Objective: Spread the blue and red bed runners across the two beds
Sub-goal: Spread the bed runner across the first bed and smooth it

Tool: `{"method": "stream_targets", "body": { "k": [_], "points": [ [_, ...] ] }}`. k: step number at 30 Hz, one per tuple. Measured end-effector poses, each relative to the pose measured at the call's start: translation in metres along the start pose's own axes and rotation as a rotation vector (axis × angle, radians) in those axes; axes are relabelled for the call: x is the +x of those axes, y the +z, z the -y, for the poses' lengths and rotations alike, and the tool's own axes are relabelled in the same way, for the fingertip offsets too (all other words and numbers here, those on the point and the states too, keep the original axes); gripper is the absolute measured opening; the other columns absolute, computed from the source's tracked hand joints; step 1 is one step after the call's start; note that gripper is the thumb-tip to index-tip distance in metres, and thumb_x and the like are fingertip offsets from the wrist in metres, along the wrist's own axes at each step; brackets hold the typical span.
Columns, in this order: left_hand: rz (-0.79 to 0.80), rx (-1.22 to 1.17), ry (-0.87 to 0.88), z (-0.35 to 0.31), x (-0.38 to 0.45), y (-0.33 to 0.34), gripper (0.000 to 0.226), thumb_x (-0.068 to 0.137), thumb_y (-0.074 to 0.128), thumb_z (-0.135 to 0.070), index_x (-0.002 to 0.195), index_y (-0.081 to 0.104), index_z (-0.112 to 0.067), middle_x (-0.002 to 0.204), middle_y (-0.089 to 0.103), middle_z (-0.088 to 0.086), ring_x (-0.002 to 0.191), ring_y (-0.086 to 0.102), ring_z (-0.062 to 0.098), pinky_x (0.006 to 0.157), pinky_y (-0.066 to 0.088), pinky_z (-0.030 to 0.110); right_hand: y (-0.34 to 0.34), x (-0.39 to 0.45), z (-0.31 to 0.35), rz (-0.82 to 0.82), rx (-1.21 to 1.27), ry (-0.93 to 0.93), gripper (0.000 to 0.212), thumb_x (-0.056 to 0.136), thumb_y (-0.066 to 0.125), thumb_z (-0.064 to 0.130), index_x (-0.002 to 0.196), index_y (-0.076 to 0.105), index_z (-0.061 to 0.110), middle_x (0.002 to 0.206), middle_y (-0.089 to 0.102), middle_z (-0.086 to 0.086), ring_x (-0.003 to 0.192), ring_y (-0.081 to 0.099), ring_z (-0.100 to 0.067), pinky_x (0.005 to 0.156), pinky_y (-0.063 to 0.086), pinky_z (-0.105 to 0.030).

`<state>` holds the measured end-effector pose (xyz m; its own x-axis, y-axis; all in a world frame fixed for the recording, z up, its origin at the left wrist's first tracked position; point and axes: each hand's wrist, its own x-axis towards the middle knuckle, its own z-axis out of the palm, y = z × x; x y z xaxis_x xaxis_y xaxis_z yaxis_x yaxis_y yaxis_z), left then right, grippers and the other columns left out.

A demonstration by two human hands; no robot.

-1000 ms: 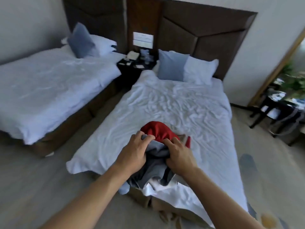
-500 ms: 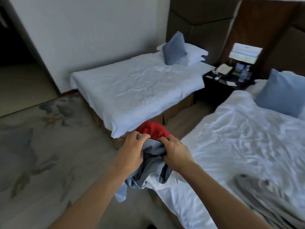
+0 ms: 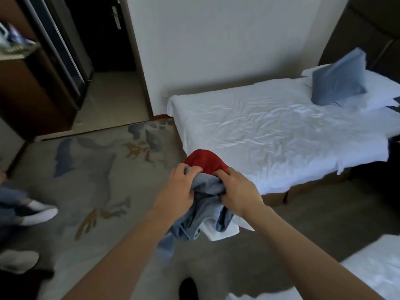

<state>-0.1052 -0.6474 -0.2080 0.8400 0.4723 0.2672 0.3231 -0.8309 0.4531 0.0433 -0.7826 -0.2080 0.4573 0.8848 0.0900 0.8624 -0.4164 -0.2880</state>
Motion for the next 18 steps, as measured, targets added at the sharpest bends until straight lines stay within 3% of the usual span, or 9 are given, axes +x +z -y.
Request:
{"method": "stream_targets", "body": {
  "k": [8, 13, 18],
  "points": [
    [-0.014, 0.028, -0.018, 0.124, 0.172, -0.022, 0.052, 0.085, 0.055, 0.0, 0.129, 0.049, -0.026, 0.124, 0.04, 0.003, 0.112, 0.045, 0.022, 0.09, 0.043, 0.028, 0.007, 0.213, 0.003, 0.015, -0.011, -0.022, 0.05, 0.078, 0.063, 0.02, 0.125, 0.048, 0.029, 0.109, 0.051, -0.001, 0.101, 0.053, -0.025, 0.073, 0.052, -0.04],
    [-0.011, 0.013, -0.016, 0.185, 0.276, -0.037, 0.051, 0.085, 0.053, -0.001, 0.127, 0.048, -0.027, 0.122, 0.04, 0.002, 0.111, 0.044, 0.022, 0.09, 0.049, 0.038, 0.007, 0.338, -0.005, 0.002, -0.007, -0.032, 0.048, 0.079, 0.063, 0.022, 0.124, 0.049, 0.03, 0.105, 0.05, 0.002, 0.097, 0.053, -0.023, 0.069, 0.049, -0.036],
    [-0.008, 0.029, -0.021, 0.254, 0.383, -0.033, 0.05, 0.085, 0.054, 0.0, 0.126, 0.047, -0.029, 0.123, 0.04, 0.001, 0.113, 0.043, 0.02, 0.088, 0.05, 0.037, 0.024, 0.463, -0.021, -0.013, -0.008, -0.025, 0.046, 0.08, 0.063, 0.022, 0.124, 0.048, 0.03, 0.106, 0.051, 0.001, 0.096, 0.052, -0.022, 0.071, 0.052, -0.038]
  ]
}}
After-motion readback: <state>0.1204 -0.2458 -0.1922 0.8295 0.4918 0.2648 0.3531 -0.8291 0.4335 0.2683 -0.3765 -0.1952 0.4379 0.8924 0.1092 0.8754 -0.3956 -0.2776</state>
